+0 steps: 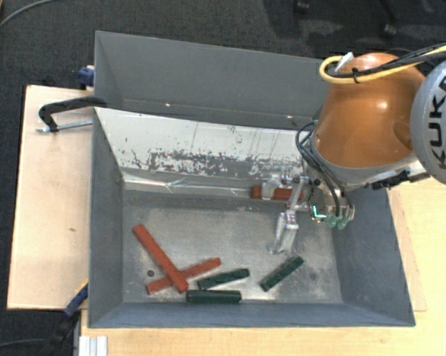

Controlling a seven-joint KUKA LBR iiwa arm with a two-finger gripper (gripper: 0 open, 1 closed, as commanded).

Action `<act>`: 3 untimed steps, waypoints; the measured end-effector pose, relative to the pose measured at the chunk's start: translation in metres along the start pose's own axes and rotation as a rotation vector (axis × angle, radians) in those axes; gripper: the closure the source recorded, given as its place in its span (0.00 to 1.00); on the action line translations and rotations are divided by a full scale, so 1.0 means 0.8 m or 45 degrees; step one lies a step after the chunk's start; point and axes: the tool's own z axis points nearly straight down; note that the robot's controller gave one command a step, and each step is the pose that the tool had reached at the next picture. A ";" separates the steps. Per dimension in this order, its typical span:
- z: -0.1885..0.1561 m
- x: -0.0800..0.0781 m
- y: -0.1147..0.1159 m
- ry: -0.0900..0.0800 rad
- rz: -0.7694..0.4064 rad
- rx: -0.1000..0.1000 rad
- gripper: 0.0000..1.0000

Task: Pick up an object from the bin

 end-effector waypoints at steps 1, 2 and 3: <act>0.197 -0.001 0.028 0.001 -0.262 0.000 0.00; 0.211 -0.006 0.171 -0.013 -0.156 -0.007 0.00; 0.210 0.017 0.214 -0.007 -0.077 -0.003 0.00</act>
Offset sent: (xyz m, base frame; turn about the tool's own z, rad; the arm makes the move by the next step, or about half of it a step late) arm 0.0008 0.0213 -0.1539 -0.2055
